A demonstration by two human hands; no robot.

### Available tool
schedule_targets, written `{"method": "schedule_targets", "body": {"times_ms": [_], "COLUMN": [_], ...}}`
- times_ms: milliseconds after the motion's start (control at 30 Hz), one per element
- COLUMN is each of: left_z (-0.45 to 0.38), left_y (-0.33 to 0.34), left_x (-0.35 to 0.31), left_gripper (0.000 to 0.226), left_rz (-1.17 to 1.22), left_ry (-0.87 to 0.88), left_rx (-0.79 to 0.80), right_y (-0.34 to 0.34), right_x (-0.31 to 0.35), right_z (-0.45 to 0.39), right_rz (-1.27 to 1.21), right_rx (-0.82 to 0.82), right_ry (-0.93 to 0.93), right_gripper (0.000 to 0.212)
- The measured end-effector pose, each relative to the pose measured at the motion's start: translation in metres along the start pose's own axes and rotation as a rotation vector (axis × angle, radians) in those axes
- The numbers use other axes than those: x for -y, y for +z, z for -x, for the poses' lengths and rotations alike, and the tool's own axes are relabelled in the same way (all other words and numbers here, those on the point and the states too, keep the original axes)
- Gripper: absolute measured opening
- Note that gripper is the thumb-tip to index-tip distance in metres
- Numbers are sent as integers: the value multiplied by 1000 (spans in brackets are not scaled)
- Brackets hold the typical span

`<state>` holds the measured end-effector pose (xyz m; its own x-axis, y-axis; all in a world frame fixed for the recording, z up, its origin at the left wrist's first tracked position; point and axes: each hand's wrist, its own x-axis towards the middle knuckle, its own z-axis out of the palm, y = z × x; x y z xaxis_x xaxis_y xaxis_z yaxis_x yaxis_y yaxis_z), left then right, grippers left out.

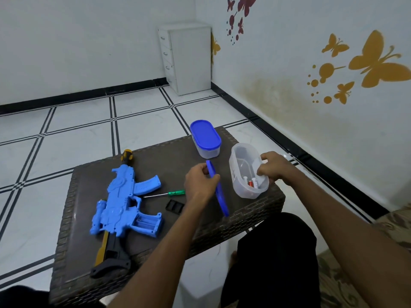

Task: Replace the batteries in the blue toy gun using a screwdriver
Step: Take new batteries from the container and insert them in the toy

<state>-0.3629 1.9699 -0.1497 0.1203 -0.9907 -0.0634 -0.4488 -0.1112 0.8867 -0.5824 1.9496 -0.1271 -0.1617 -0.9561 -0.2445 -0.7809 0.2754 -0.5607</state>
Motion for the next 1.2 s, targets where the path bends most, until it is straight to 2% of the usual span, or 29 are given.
{"method": "schedule_targets", "body": {"times_ms": [333,500,600,700,767,833,933,1033,1133,1200], "left_z": [-18,-27,-29,-25,-19,-12,-5,-2,5,5], "left_y": [51,37,42,59,68,73,70,63,59,55], "left_x": [-28,-32,-35,-31,-26,-19,-4,10,14,16], "left_gripper": [17,16,24,42,37,33,22,37,37,37], "left_rz": [5,-146,-173,-51,85,97,-128,-477,-665,-666], "left_ry": [-42,63,90,19,-79,-75,48,241,354,342], "left_rx": [73,30,75,176,197,189,237,283,213,187], "right_y": [-22,-24,-26,-29,-30,-30,-32,-39,-43,-41], "right_x": [-27,-25,-22,-28,-36,-44,-55,-60,-59,-51], "right_z": [-2,-4,-9,-16,-19,-18,-19,-23,-27,-28], "right_rz": [-136,-116,-88,-83,-97,-100,-98,-17,37,53], "right_rx": [16,17,16,22,22,35,24,-31,-64,-66], "right_ry": [43,37,40,40,56,69,100,116,104,72], "right_gripper": [40,45,46,46,48,48,45,37,52,61]}}
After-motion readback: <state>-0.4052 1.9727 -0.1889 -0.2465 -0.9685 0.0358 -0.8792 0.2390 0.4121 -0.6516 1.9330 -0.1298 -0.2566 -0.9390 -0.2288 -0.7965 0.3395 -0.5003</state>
